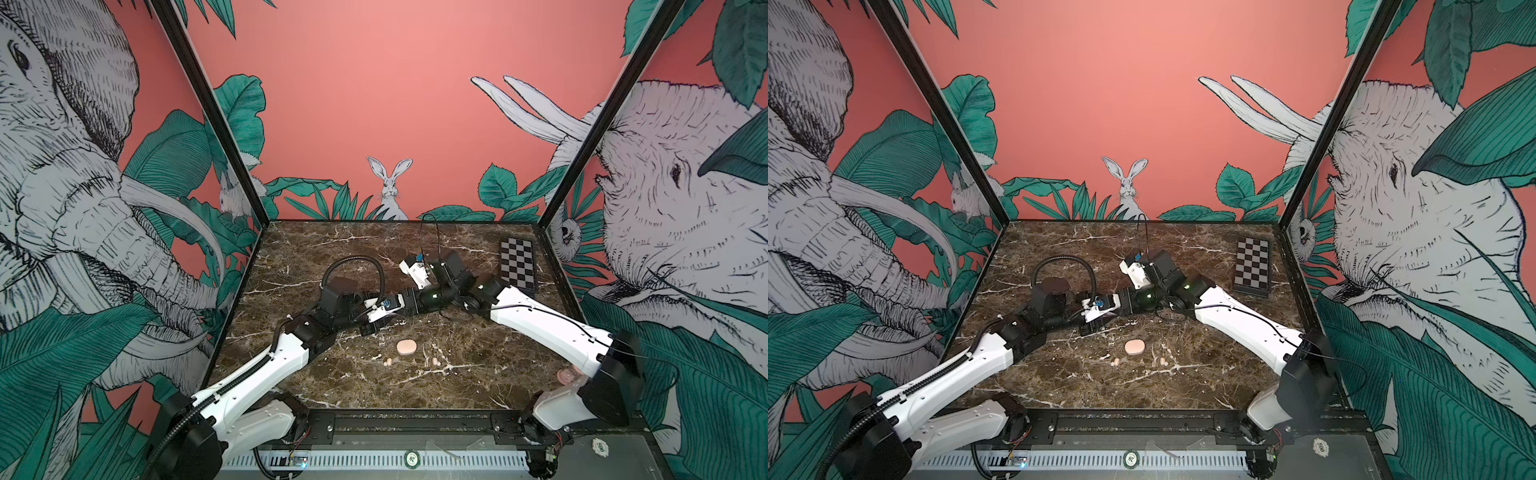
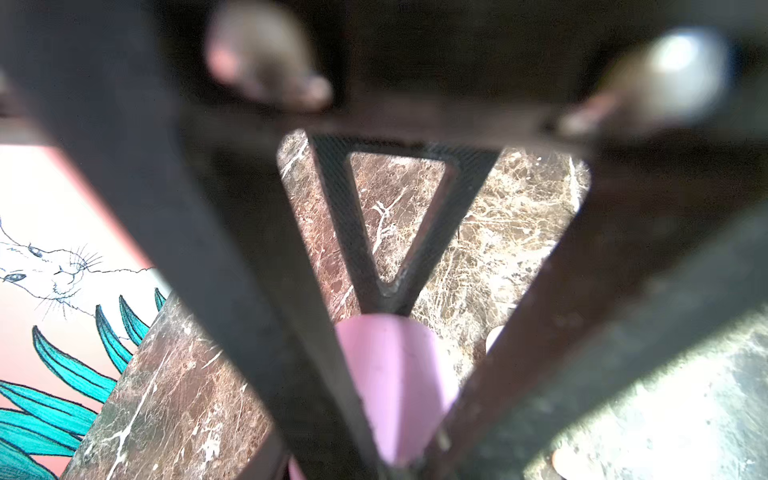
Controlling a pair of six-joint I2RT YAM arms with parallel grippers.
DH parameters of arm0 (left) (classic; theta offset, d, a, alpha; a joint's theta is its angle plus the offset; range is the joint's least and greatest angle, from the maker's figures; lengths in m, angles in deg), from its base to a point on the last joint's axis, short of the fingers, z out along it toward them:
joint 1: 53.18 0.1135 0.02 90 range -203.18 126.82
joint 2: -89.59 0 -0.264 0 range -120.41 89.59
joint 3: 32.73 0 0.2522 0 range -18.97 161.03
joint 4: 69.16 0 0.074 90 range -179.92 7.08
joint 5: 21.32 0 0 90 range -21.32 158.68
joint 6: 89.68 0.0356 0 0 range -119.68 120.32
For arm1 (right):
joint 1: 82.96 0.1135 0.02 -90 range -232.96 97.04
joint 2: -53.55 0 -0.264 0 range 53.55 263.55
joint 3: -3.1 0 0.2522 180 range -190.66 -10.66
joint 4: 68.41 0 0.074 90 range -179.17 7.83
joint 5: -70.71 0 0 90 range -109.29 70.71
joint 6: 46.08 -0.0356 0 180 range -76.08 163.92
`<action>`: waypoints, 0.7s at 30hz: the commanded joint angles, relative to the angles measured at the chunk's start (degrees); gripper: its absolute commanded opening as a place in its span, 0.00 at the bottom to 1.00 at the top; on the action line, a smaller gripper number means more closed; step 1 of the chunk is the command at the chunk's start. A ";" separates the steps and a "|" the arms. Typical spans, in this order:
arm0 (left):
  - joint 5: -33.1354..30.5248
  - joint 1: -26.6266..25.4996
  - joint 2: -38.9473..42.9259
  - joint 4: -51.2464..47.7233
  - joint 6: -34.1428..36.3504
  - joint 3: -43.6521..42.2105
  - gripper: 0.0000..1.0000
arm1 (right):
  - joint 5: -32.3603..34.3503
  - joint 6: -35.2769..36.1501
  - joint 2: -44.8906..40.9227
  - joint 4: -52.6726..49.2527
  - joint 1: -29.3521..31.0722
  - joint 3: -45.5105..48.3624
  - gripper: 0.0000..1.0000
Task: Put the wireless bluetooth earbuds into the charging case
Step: 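Close the left gripper on the case lid held by the right gripper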
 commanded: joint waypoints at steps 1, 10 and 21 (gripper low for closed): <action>0.52 -0.31 2.09 2.04 0.14 -0.56 0.17 | -1.42 -1.44 -0.86 2.15 0.15 0.42 0.00; -1.67 -0.30 1.84 4.03 -0.93 -0.52 0.00 | -1.70 -2.10 -1.22 3.13 0.14 0.70 0.18; -2.11 -0.31 1.77 3.96 0.20 -0.39 0.00 | -2.05 -2.04 -2.57 4.01 0.09 1.42 0.53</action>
